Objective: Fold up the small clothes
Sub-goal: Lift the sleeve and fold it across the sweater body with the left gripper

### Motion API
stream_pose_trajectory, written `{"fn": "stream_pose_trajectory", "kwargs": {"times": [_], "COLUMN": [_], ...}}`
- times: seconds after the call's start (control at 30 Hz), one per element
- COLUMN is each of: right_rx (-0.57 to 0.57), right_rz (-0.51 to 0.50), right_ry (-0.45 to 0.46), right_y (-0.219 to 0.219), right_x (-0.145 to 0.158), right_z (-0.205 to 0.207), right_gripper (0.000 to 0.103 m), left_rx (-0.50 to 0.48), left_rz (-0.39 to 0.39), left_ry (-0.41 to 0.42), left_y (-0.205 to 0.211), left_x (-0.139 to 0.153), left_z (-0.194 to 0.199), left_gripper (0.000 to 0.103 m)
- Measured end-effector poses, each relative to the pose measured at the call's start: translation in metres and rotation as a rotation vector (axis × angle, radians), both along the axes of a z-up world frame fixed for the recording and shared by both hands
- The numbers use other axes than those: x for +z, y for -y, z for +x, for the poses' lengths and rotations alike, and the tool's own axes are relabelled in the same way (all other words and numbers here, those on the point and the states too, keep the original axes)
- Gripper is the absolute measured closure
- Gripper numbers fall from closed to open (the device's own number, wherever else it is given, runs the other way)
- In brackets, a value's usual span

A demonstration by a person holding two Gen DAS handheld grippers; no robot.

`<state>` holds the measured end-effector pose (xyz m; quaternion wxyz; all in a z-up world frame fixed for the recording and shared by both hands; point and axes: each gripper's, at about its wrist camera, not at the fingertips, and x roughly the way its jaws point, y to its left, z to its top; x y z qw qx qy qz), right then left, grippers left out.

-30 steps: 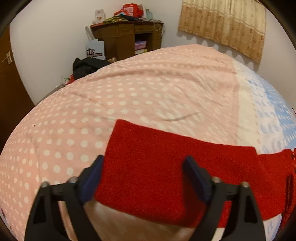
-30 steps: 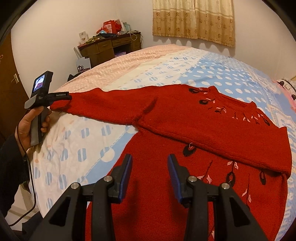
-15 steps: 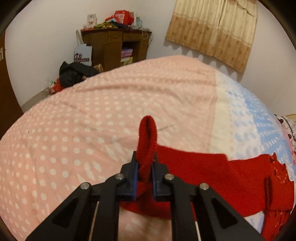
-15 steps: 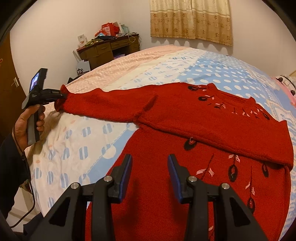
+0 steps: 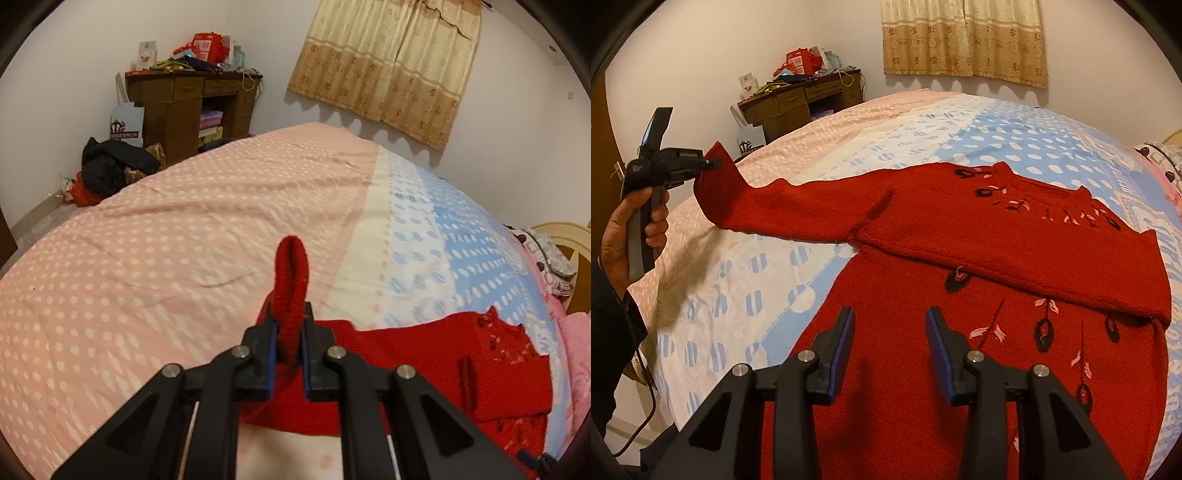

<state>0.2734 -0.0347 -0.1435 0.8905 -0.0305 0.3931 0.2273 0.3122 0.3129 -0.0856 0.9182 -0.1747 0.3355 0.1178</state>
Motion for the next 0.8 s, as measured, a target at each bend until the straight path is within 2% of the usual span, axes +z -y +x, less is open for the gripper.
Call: {"fn": "stream_pose_trajectory", "kwargs": {"times": [0.27, 0.8], "right_rx": [-0.035, -0.133], "right_rz": [0.015, 0.026], "right_ry": [-0.003, 0.023], "right_y": [0.016, 0.078], "right_x": [0.005, 0.022], "right_z": [-0.005, -0.026], "right_gripper": [0.062, 0.061], "left_rx": [-0.095, -0.292], "left_rz": [-0.059, -0.089], "left_ry": [0.047, 0.106], "left_y": [0.048, 0.166], "left_x": [0.025, 0.064], "left_z": [0.009, 0.036], "left_gripper": [0.093, 0.093]}}
